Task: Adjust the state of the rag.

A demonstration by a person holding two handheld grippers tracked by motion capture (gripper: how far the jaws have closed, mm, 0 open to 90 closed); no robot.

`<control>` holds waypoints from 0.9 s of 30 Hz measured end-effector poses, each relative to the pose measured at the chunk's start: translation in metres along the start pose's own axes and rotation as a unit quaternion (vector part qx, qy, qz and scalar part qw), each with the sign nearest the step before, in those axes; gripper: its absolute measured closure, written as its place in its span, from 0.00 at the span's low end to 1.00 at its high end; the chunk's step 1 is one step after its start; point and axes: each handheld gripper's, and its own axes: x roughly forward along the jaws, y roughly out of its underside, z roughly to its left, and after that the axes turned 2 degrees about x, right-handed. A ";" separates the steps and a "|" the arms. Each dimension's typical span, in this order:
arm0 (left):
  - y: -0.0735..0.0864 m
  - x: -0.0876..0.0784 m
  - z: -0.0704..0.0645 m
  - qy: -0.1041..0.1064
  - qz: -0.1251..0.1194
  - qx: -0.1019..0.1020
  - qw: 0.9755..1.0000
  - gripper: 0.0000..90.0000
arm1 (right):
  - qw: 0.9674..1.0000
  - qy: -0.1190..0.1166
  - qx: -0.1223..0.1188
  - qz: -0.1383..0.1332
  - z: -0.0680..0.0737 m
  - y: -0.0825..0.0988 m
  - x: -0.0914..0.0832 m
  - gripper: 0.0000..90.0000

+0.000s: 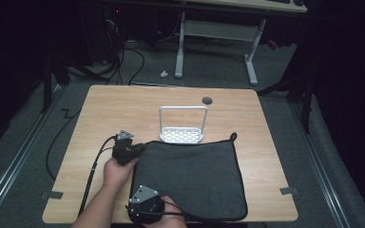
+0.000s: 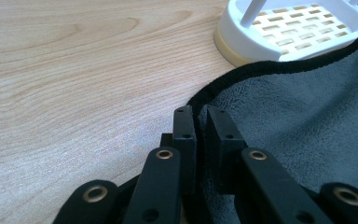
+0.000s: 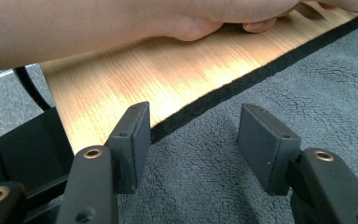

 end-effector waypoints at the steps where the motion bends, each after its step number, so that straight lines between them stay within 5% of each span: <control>1: 0.000 0.000 0.000 0.001 0.000 -0.001 1.000 0.91 | 1.000 0.000 0.001 0.001 0.000 0.000 0.000 0.51; 14: 0.000 0.000 0.001 0.003 -0.001 -0.006 1.000 0.91 | 1.000 0.007 -0.005 0.000 0.000 0.000 -0.001 0.91; 23: 0.002 -0.006 0.004 0.010 -0.026 -0.019 0.999 0.94 | 0.999 0.024 -0.017 -0.026 0.001 -0.002 -0.011 0.95; 27: 0.002 -0.009 0.008 0.025 -0.038 -0.040 0.998 0.95 | 0.998 0.024 -0.026 -0.047 0.001 -0.008 -0.023 0.95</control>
